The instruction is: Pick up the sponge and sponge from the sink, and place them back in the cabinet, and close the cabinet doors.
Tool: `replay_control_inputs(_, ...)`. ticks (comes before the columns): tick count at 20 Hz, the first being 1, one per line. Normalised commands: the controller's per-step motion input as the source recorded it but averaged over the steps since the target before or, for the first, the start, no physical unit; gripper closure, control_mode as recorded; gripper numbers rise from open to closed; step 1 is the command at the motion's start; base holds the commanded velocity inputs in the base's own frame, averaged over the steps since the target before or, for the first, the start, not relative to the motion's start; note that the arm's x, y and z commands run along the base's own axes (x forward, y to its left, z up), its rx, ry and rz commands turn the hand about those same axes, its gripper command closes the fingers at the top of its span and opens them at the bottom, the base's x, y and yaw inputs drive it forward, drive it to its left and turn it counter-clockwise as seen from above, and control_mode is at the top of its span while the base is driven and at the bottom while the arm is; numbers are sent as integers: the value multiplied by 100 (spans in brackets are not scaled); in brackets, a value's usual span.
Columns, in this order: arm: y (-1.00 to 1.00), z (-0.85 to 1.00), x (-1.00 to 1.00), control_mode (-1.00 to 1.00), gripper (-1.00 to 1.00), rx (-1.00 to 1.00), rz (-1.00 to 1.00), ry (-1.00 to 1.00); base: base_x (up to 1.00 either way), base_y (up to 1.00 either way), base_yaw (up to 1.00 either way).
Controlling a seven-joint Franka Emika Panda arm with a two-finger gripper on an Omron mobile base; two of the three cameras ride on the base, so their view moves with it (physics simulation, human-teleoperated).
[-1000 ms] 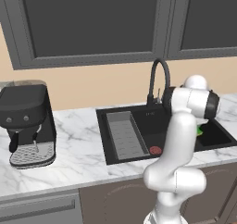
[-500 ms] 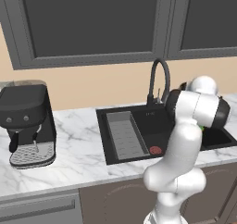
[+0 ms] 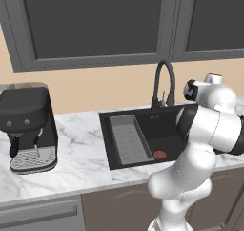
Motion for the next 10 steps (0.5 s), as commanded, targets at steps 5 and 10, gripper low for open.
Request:
replay_control_inputs(5, 35, 43, -43, -100, 100, 0, 0, -2, 0, 0, 0)
replay_control_inputs(10, 38, 37, -51, -100, 100, 0, 0, -3, 0, 0, 0)
